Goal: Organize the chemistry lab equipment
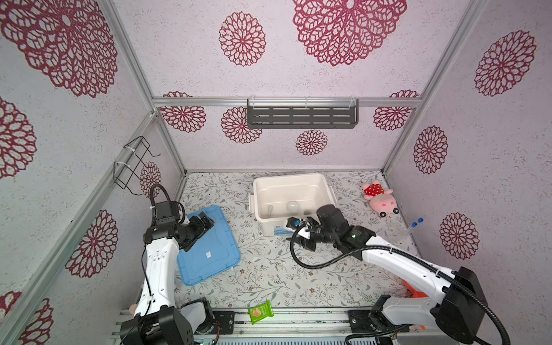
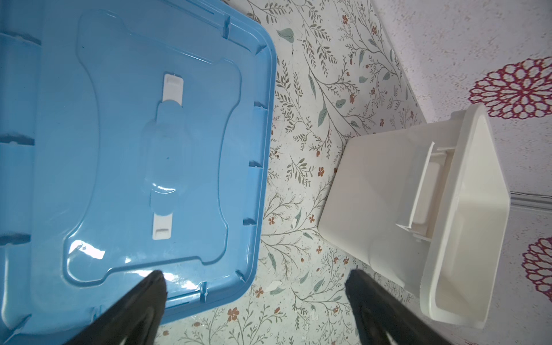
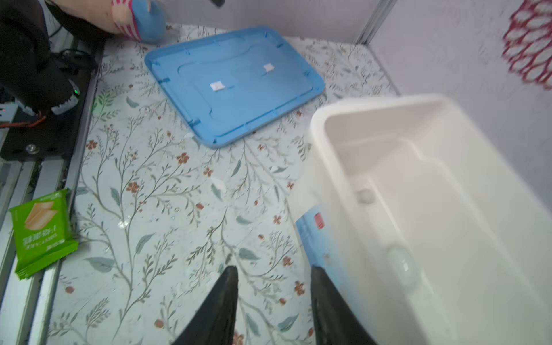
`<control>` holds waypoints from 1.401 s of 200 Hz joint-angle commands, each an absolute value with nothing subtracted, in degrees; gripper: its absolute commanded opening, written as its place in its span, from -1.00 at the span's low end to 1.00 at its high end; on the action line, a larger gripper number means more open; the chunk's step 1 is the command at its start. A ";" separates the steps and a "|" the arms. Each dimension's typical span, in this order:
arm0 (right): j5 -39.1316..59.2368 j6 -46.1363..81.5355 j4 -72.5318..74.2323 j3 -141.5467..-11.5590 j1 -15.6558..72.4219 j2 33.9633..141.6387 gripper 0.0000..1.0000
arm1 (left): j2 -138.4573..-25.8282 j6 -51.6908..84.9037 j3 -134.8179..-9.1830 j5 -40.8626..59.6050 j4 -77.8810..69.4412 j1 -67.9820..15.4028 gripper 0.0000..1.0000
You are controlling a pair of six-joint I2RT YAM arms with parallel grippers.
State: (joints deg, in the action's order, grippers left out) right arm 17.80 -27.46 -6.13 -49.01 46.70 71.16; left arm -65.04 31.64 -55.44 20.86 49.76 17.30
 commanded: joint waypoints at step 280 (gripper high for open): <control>11.17 -6.16 75.88 -26.86 39.25 113.16 0.12 | -66.10 32.74 -56.64 25.15 49.95 17.78 0.98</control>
State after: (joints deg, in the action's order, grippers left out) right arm 5.30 -6.42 74.52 -24.77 41.06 112.88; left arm -67.09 33.04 -55.83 25.08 49.34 17.32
